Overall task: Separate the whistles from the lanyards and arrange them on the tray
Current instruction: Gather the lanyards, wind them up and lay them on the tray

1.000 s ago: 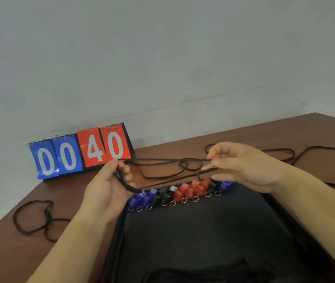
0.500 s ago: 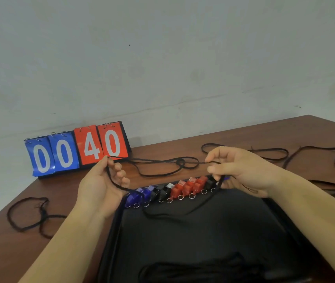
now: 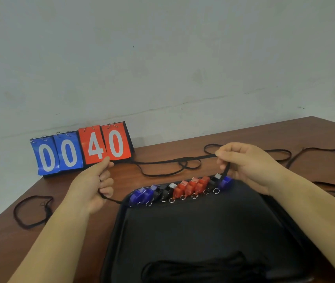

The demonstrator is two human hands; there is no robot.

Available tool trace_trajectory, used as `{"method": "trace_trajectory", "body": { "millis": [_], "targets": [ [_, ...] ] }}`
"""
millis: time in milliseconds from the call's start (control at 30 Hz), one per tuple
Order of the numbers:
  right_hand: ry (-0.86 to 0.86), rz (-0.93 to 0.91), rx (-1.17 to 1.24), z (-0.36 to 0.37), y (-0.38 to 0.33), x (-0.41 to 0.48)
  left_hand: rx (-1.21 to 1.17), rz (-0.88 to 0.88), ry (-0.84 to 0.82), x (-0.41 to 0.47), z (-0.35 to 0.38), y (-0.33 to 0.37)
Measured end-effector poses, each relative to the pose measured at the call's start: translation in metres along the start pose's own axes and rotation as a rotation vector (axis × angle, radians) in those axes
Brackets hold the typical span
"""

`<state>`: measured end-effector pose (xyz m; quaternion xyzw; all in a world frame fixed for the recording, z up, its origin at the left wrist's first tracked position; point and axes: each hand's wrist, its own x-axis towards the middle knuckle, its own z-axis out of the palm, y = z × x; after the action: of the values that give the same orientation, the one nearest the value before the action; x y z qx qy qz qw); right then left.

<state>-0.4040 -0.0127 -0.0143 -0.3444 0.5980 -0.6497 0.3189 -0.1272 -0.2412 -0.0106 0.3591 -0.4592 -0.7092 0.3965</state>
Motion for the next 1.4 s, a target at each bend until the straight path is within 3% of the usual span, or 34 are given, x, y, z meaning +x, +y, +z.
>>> {"method": "trace_trajectory", "body": {
  "millis": [167,467,633,767,1033,1167,1300,1400],
  "targets": [
    [0.151,-0.013,0.131,-0.008,-0.003,0.006,0.139,0.021,-0.094,0.0,-0.011,0.005],
    [0.238,0.021,0.238,-0.023,0.003,0.016,-0.179,0.04,-0.11,0.005,-0.024,0.005],
    [0.203,0.047,0.261,-0.028,0.007,0.02,-0.164,0.076,-0.062,0.009,-0.026,0.003],
    [0.188,0.025,0.193,-0.029,0.006,0.02,-0.118,0.113,0.012,0.014,-0.032,0.006],
    [0.317,-0.081,-0.171,-0.035,0.006,0.02,-0.341,0.059,-0.103,0.005,-0.04,0.013],
    [0.323,-0.069,-0.195,-0.038,0.009,0.022,-0.398,0.119,-0.12,0.003,-0.038,0.011],
    [0.32,-0.04,-0.15,-0.038,0.012,0.024,-0.292,0.22,-0.186,0.004,-0.04,0.012],
    [0.322,-0.024,-0.126,-0.039,0.012,0.025,-0.117,0.29,-0.146,0.005,-0.04,0.013]
  ]
}}
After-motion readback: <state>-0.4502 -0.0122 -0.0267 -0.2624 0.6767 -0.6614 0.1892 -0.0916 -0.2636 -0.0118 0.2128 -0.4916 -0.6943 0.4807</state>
